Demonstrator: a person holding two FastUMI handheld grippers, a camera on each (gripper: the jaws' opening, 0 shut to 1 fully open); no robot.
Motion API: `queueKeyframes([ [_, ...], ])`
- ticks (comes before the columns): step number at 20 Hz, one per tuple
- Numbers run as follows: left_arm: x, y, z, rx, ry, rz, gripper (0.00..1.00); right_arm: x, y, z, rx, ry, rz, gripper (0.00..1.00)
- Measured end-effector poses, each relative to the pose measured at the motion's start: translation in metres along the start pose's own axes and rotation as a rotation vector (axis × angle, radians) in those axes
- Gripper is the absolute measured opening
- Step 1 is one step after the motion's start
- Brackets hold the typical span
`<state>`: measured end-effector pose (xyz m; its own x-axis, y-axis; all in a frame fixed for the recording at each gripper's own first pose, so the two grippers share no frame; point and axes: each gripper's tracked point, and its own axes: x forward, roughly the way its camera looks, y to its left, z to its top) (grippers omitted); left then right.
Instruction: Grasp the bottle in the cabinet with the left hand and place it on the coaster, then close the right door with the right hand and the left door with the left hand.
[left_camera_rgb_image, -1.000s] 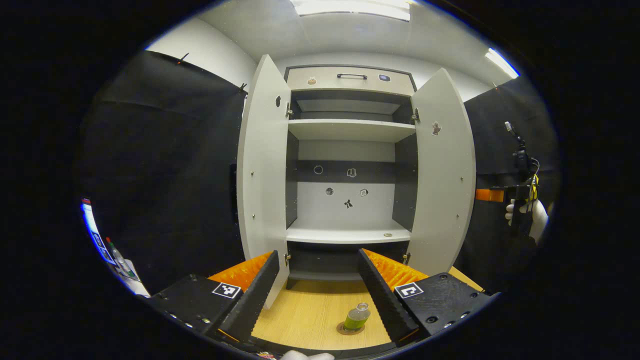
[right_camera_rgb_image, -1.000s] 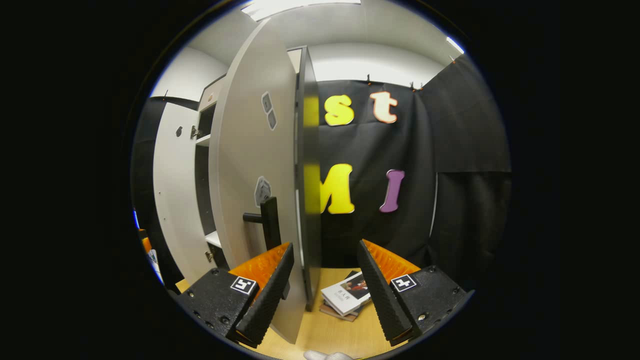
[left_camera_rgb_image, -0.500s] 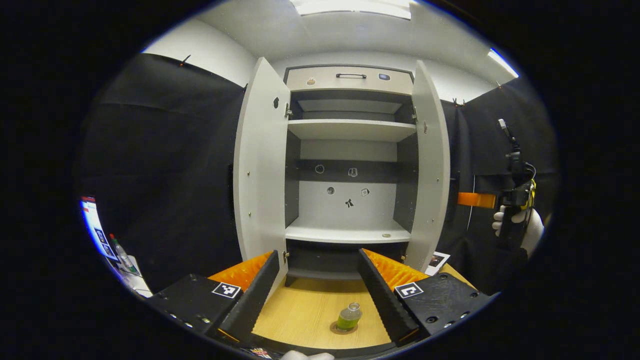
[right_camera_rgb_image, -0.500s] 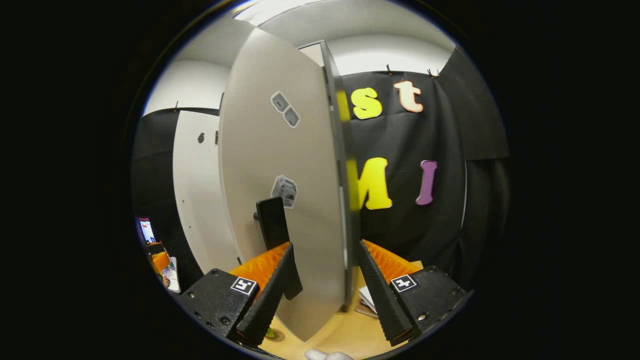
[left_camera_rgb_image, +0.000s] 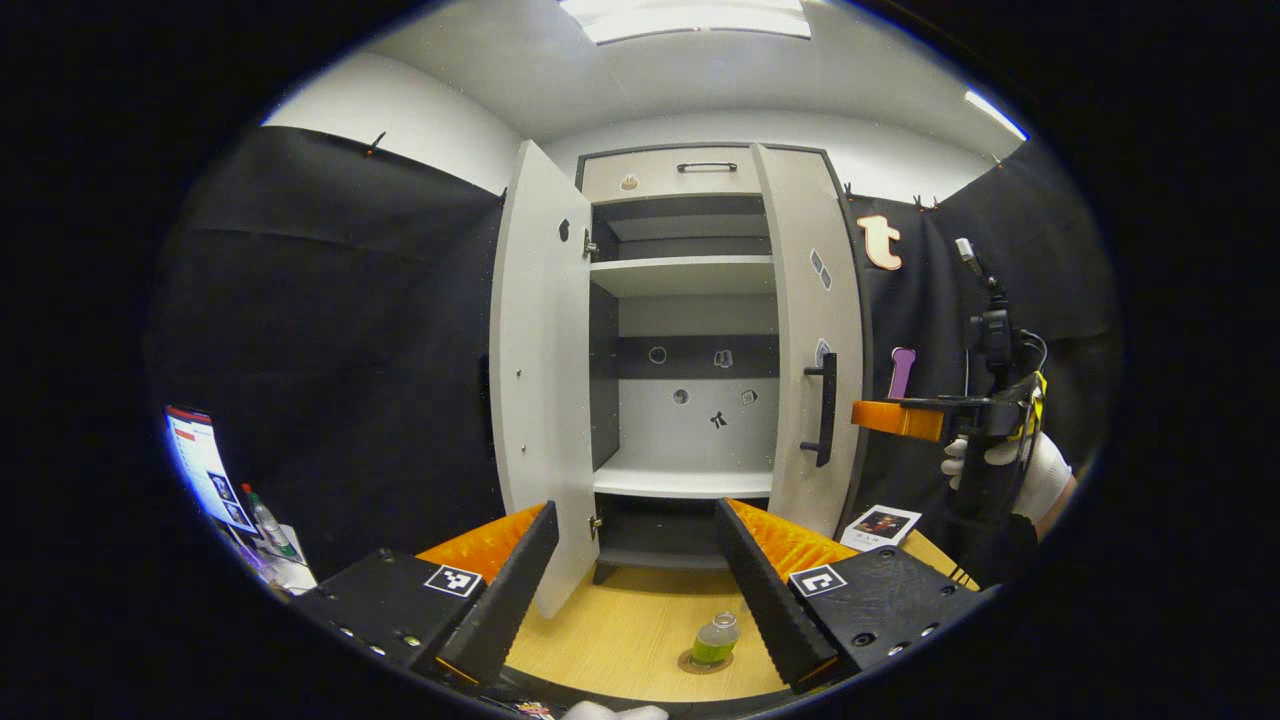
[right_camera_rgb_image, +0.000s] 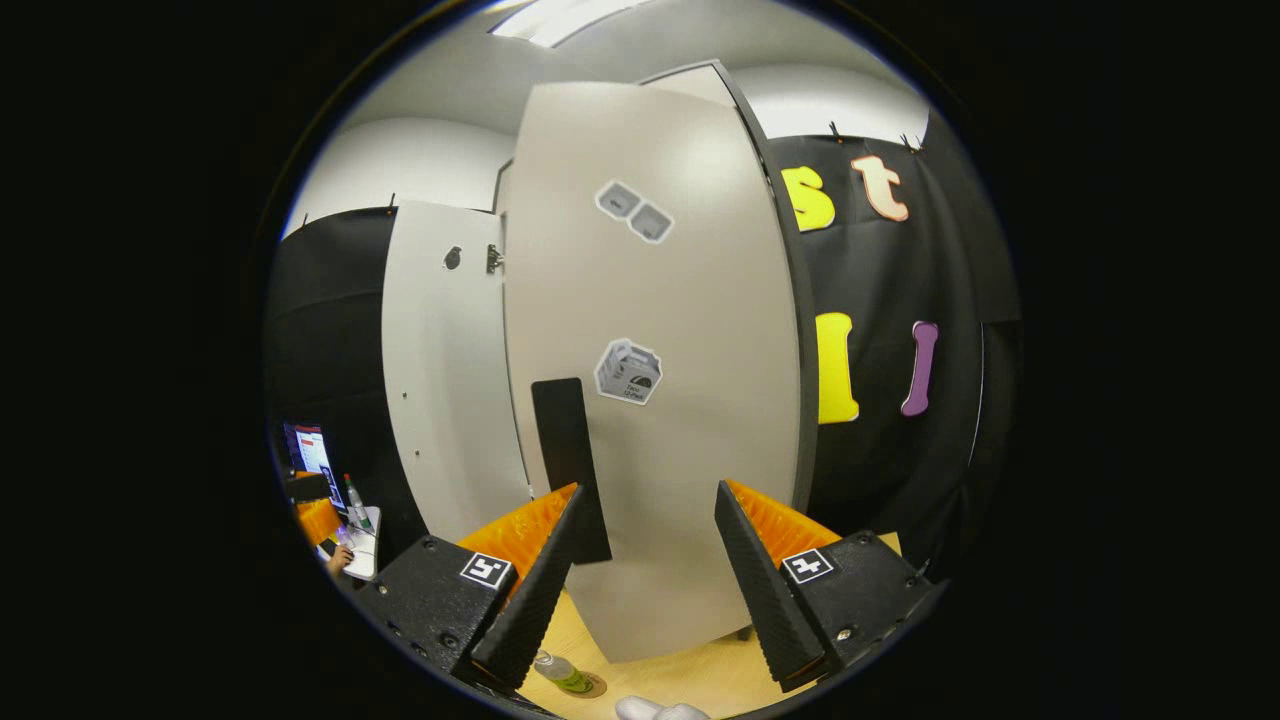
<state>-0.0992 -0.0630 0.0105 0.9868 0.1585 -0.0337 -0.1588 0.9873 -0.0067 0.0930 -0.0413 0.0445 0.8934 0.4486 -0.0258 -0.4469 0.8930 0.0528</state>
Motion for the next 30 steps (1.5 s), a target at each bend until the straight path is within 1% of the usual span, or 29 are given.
queueKeyframes([
  [3, 0.001, 0.002, -0.005, 0.0, 0.015, 0.005, 0.95, -0.009, -0.003, -0.005, -0.019, 0.009, -0.004, 0.81],
  [7, 0.001, 0.0, -0.004, -0.007, 0.024, -0.019, 0.96, -0.02, -0.005, -0.012, -0.017, 0.02, -0.013, 0.81],
  [11, 0.007, 0.003, -0.006, -0.001, 0.015, -0.025, 0.95, -0.032, -0.005, -0.018, -0.018, 0.024, -0.048, 0.81],
  [12, 0.011, 0.007, -0.009, 0.0, 0.021, -0.029, 0.99, -0.035, -0.004, -0.02, -0.013, 0.025, -0.057, 0.81],
  [13, 0.02, 0.018, -0.008, 0.004, 0.028, -0.032, 0.95, -0.037, -0.003, -0.022, -0.006, 0.026, -0.069, 0.81],
  [16, 0.042, 0.047, -0.008, 0.026, 0.036, -0.041, 0.96, -0.047, 0.004, -0.027, 0.009, 0.026, -0.107, 0.81],
  [18, 0.056, 0.073, -0.008, 0.043, 0.043, -0.038, 0.95, -0.054, 0.01, -0.031, 0.014, 0.03, -0.139, 0.81],
  [20, 0.072, 0.103, -0.006, 0.046, 0.043, -0.031, 0.96, -0.062, 0.02, -0.035, 0.016, 0.039, -0.165, 0.81],
  [21, 0.08, 0.117, -0.004, 0.046, 0.042, -0.03, 0.95, -0.068, 0.025, -0.039, 0.014, 0.045, -0.183, 0.81],
  [27, 0.13, 0.209, 0.008, 0.078, -0.005, 0.018, 0.95, -0.099, 0.062, -0.051, -0.003, 0.085, -0.303, 0.81],
  [28, 0.139, 0.221, 0.008, 0.078, -0.006, 0.026, 0.95, -0.105, 0.068, -0.052, -0.014, 0.087, -0.328, 0.81],
  [30, 0.157, 0.232, 0.005, 0.074, -0.007, 0.016, 0.95, -0.115, 0.082, -0.056, -0.025, 0.09, -0.36, 0.81],
])
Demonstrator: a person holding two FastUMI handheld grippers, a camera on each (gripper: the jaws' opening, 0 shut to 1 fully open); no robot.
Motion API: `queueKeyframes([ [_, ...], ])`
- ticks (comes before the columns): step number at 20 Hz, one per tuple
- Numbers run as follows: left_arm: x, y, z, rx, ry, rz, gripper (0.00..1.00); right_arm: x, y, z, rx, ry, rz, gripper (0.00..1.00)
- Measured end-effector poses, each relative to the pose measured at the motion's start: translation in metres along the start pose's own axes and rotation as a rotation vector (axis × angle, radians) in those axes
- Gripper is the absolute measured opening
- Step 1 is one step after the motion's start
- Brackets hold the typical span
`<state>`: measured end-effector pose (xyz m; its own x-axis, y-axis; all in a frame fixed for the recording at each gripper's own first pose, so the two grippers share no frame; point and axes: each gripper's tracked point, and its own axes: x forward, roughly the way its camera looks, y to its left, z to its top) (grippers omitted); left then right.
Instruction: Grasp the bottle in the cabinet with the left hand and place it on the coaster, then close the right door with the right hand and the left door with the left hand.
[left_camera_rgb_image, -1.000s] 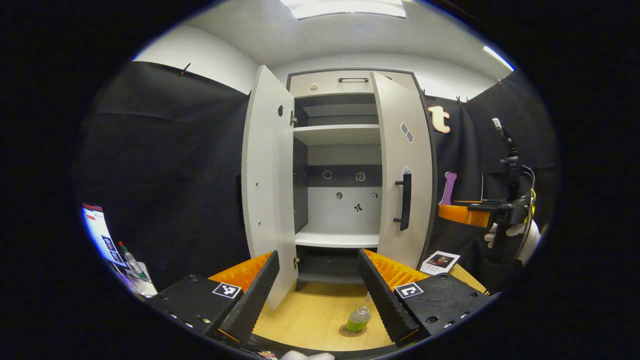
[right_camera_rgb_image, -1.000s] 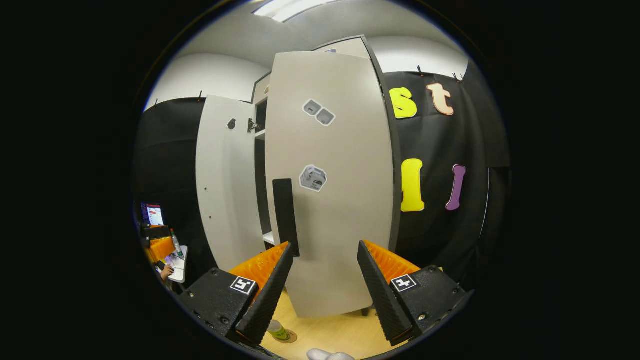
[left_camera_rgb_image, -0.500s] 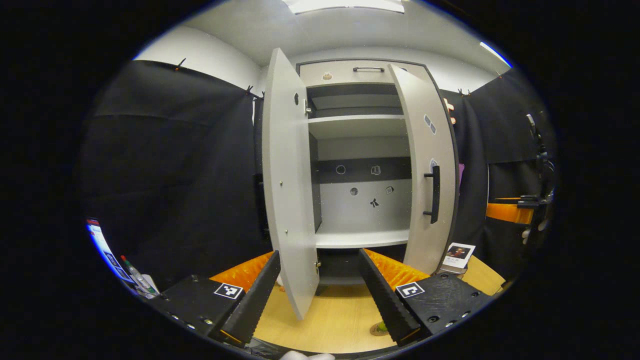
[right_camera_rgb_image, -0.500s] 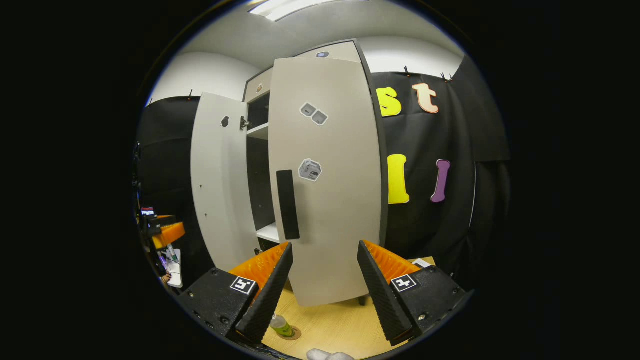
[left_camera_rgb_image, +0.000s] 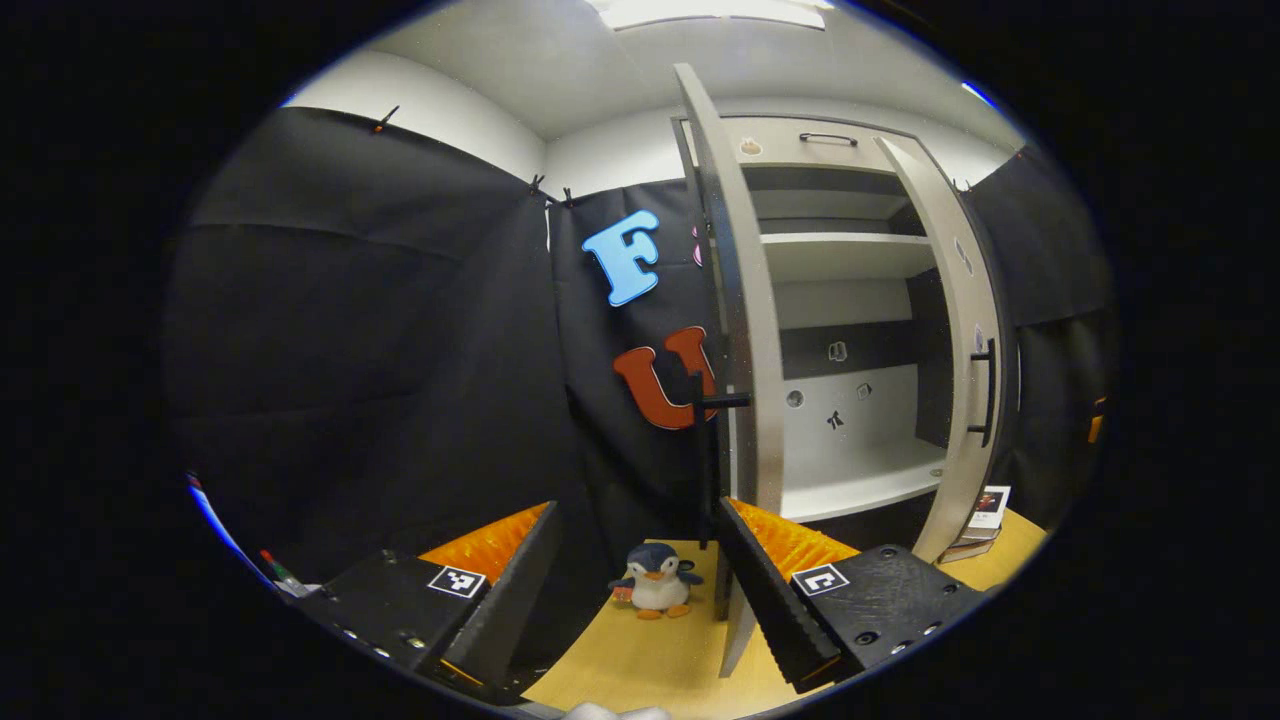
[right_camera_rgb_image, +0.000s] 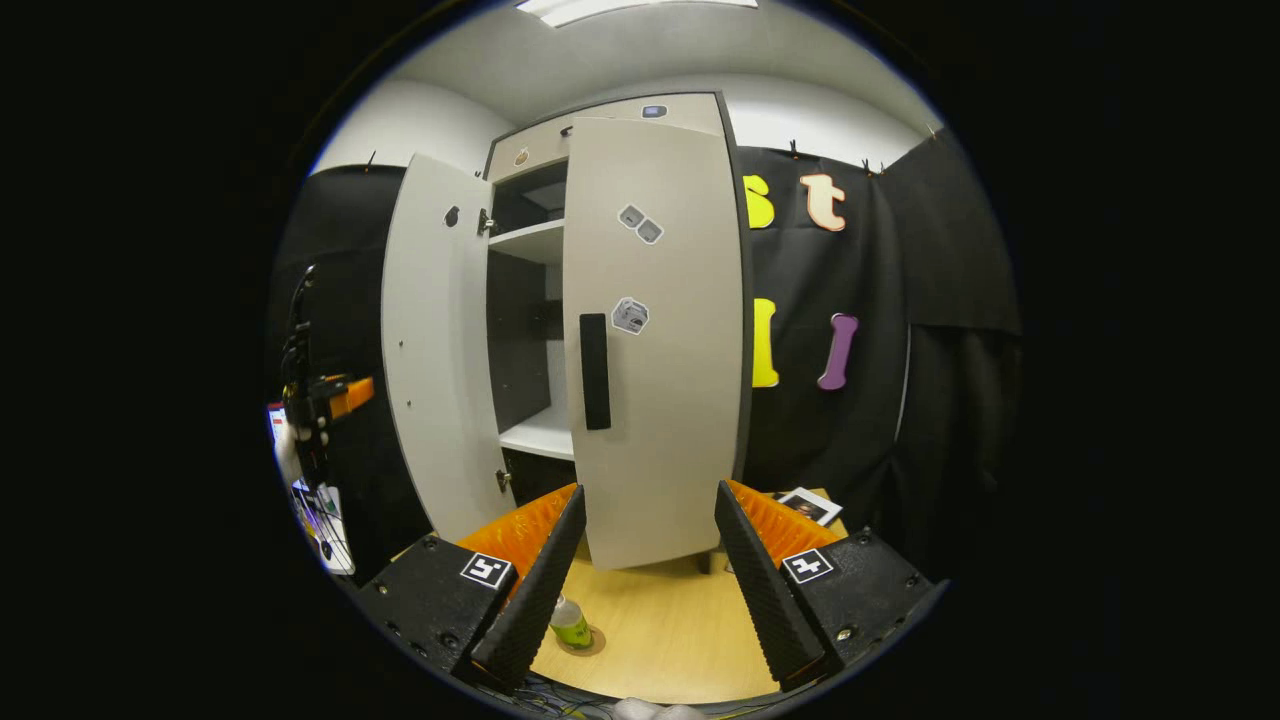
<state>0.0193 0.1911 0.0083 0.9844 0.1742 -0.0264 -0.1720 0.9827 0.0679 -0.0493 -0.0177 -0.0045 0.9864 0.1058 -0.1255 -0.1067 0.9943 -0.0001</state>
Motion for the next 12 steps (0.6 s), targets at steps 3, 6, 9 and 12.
queueKeyframes([
  [3, 0.027, 0.011, 0.001, 0.01, -0.012, 0.003, 0.97, -0.017, 0.015, -0.011, 0.007, 0.018, -0.024, 0.81],
  [6, 0.046, 0.012, 0.006, 0.017, -0.019, -0.001, 0.95, -0.031, 0.021, -0.017, 0.005, 0.029, -0.042, 0.81],
  [9, 0.052, 0.013, 0.007, -0.009, -0.029, -0.009, 0.92, -0.039, 0.023, -0.018, 0.022, 0.029, -0.06, 0.81],
  [12, 0.053, 0.008, 0.006, -0.039, -0.029, -0.025, 0.92, -0.04, 0.028, -0.022, 0.029, 0.041, -0.058, 0.81],
])
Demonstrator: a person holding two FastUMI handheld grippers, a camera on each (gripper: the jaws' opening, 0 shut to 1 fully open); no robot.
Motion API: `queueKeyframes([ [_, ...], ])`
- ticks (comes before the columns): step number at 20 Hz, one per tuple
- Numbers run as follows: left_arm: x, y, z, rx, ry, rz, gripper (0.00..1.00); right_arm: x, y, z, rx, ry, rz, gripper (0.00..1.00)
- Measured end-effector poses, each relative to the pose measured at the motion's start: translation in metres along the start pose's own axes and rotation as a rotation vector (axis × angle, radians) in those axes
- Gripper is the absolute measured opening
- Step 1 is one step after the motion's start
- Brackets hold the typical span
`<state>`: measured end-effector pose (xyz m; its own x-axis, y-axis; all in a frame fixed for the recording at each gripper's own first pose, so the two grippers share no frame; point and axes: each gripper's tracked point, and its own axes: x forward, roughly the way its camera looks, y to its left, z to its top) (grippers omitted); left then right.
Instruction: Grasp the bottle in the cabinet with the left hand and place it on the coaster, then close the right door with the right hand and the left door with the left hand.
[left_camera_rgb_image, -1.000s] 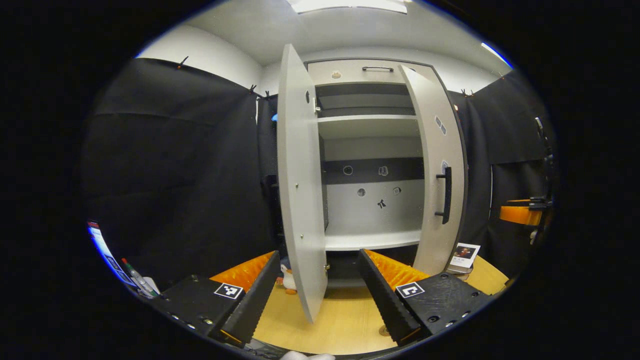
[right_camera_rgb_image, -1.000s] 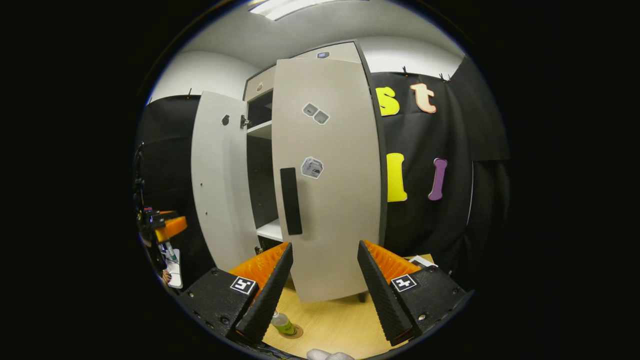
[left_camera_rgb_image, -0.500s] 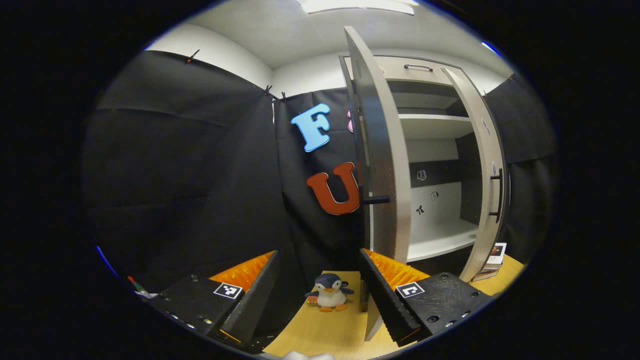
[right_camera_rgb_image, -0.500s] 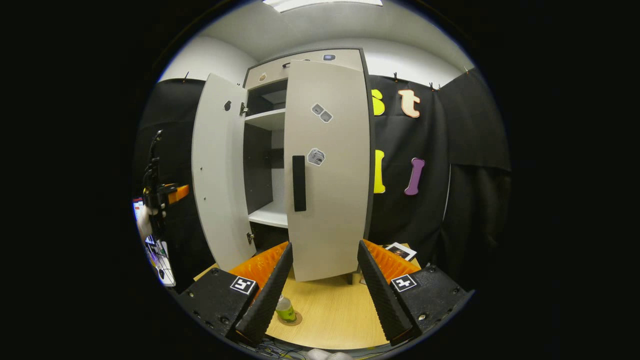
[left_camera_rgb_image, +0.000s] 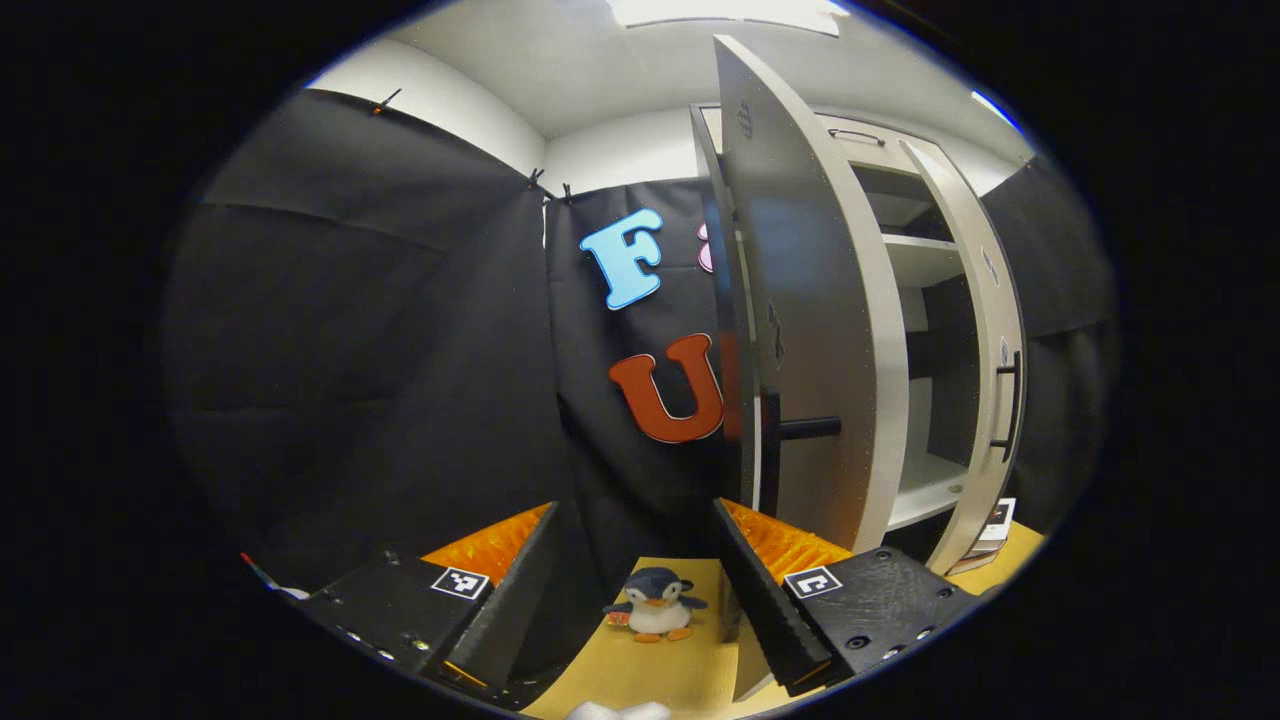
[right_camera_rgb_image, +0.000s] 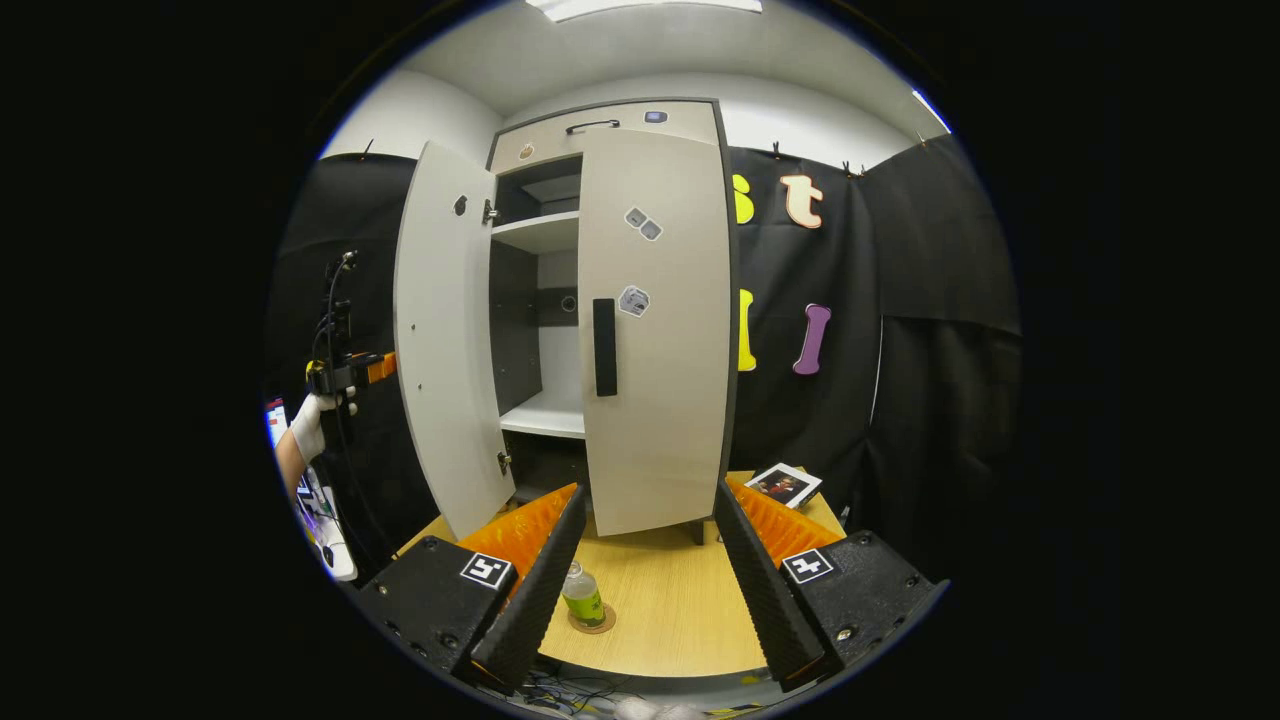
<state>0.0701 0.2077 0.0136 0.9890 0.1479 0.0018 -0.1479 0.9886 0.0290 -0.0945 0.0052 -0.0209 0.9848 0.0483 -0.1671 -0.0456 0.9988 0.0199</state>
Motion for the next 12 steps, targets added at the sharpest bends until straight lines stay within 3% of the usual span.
queueKeyframes([
  [6, -0.004, -0.011, 0.002, 0.019, -0.017, 0.017, 0.89, 0.0, 0.011, 0.0, -0.012, -0.001, 0.015, 0.81],
  [8, -0.005, -0.022, 0.002, 0.002, -0.018, -0.012, 0.94, -0.001, 0.009, -0.001, -0.013, 0.0, 0.006, 0.81],
  [9, -0.006, -0.029, 0.002, 0.004, -0.018, -0.029, 0.89, 0.0, 0.008, -0.001, -0.012, 0.0, 0.001, 0.81],
  [11, -0.007, -0.042, 0.004, 0.013, -0.023, -0.06, 0.94, 0.002, 0.004, -0.001, -0.009, 0.003, -0.006, 0.81],
  [12, -0.008, -0.05, 0.004, 0.005, -0.024, -0.077, 0.89, 0.003, 0.003, 0.0, -0.008, 0.002, -0.011, 0.81],
])
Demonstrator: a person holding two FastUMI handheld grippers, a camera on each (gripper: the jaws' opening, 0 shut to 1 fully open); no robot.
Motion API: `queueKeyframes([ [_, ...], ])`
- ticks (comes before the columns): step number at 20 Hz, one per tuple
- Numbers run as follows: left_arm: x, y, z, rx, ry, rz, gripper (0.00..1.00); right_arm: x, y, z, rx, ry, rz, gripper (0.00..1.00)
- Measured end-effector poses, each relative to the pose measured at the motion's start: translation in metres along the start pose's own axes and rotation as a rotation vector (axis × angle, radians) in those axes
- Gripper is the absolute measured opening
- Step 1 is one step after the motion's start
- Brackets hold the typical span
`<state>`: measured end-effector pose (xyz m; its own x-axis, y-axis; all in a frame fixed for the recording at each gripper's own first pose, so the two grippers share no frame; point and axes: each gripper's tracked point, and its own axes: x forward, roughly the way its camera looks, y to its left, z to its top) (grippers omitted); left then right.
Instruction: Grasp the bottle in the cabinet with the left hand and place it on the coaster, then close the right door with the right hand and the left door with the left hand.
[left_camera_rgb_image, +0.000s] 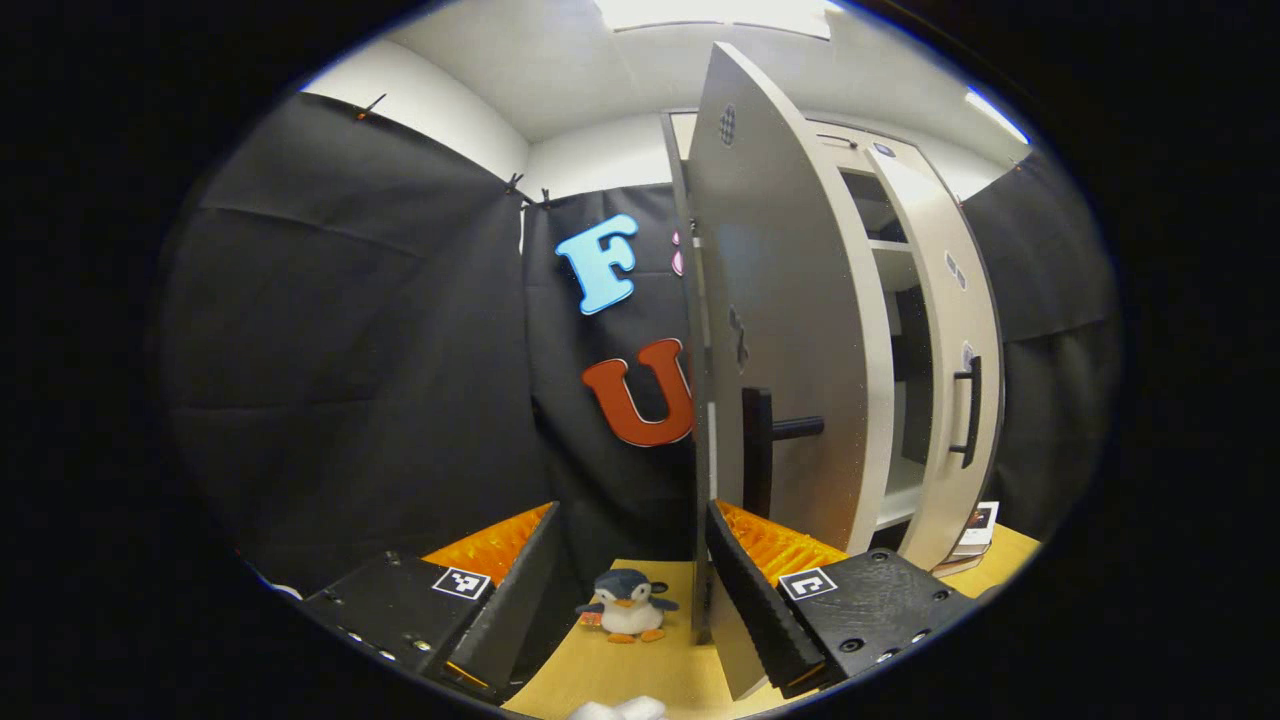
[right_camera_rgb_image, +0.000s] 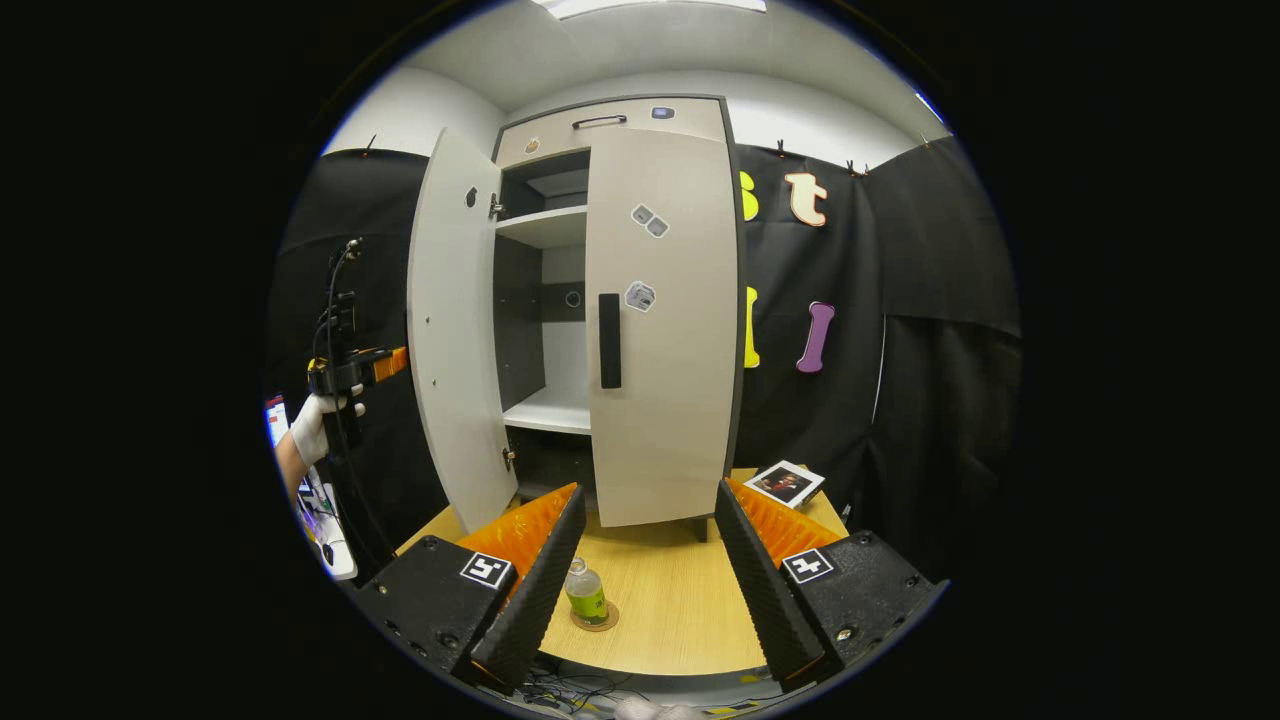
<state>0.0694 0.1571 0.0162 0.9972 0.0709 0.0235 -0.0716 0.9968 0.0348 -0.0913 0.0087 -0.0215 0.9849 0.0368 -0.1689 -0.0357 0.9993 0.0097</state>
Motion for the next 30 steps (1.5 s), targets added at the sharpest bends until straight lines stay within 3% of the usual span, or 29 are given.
queueKeyframes([
  [1, 0.0, -0.007, 0.001, -0.01, -0.002, -0.018, 0.93, 0.0, -0.001, 0.001, 0.002, -0.002, -0.003, 0.81],
  [4, 0.002, -0.025, 0.003, -0.022, -0.005, -0.053, 0.89, -0.003, 0.0, 0.001, -0.004, -0.003, -0.009, 0.81],
  [5, 0.004, -0.029, 0.003, -0.022, -0.007, -0.059, 0.94, -0.004, -0.001, 0.001, -0.008, -0.003, -0.013, 0.81],
  [6, 0.006, -0.035, 0.004, -0.025, -0.008, -0.071, 0.89, -0.005, -0.001, 0.003, -0.01, -0.004, -0.017, 0.81],
  [8, 0.009, -0.051, 0.003, -0.033, -0.005, -0.112, 0.89, -0.007, 0.0, 0.004, -0.011, -0.006, -0.021, 0.81],
  [9, 0.011, -0.06, 0.004, -0.036, -0.002, -0.132, 0.94, -0.007, 0.0, 0.005, -0.013, -0.009, -0.023, 0.81],
  [10, 0.013, -0.07, 0.004, -0.036, -0.002, -0.15, 0.89, -0.007, 0.0, 0.006, -0.018, -0.008, -0.026, 0.81],
  [17, 0.022, -0.104, 0.0, -0.065, 0.009, -0.193, 0.95, -0.017, -0.002, 0.012, -0.041, -0.027, -0.056, 0.81],
  [30, -0.076, -0.115, -0.008, -0.037, 0.024, -0.23, 0.95, 0.003, 0.012, 0.022, -0.047, -0.06, -0.062, 0.81],
])
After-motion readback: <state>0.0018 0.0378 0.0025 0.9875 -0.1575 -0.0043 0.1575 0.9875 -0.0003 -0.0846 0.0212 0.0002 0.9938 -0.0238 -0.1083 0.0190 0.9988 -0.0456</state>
